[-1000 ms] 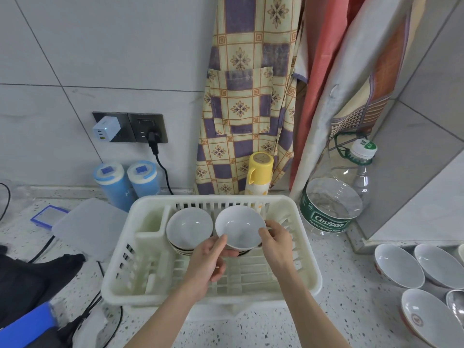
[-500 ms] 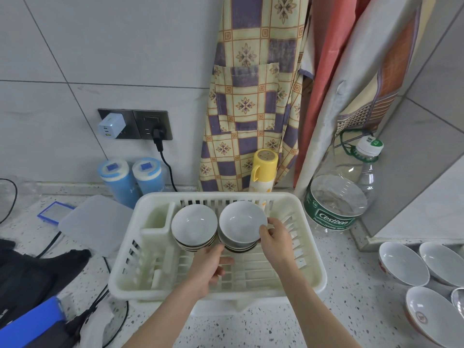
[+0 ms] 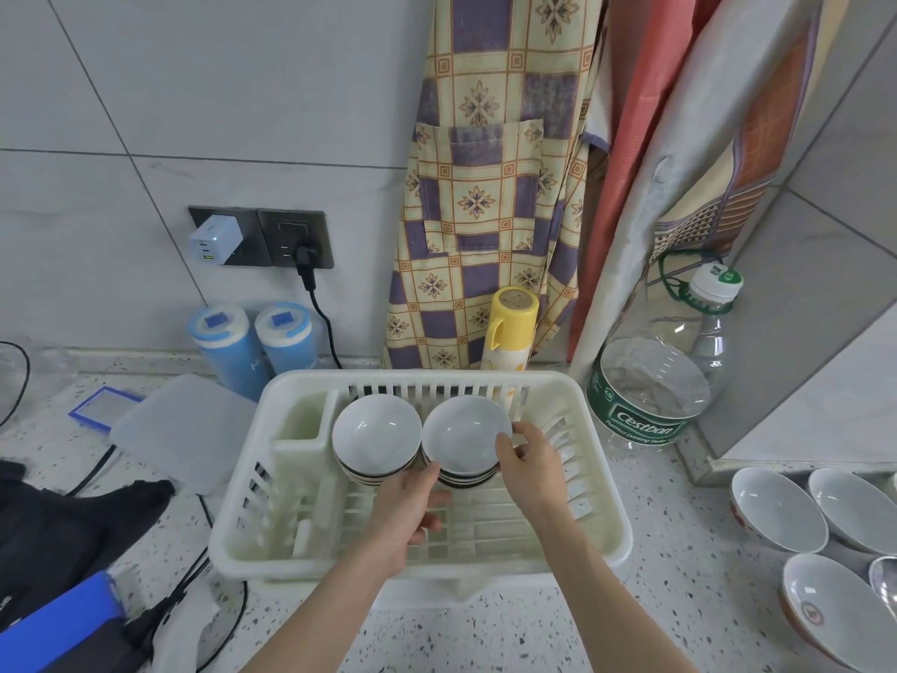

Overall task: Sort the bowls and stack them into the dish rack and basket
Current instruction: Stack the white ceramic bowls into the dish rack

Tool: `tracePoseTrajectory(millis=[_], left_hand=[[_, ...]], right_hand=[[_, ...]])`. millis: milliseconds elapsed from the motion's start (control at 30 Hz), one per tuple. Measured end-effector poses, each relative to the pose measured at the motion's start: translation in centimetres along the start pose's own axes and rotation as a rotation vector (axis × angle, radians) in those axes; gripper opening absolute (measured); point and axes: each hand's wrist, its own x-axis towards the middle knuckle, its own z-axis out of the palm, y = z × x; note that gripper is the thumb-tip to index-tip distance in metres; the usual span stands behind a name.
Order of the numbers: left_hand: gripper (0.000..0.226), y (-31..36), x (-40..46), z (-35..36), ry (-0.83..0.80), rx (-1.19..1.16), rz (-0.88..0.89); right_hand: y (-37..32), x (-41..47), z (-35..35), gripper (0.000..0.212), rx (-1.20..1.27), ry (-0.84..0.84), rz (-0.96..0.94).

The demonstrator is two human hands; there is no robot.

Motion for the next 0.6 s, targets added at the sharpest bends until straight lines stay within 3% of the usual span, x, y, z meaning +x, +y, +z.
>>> tracePoseTrajectory(millis=[233,333,433,600], left_hand=[[0.022,-0.12,0.11,0.07,-0.003,0.011,0.007],[0.021,-0.07,0.08,0.12,-0.005,-0.011,0.006],[0.025,-0.13,0.09,0.14,-0.009,-0.008,0.005],[0.028,-0.16,0.12,0.17,-0.040,-0.051,-0.008]], right_hand=[[0.16,0.16,0.01,0.033,-0.063,-0.040,0.047],[0.29,0.40,-0.12,0.038,-0.098,-0.086,0.155],[0.19,0.58,0.05,0.043,-0.026,-0.182,0.217],[0.15,0.72,0.09,0.041,0.056,-0.172,0.209]])
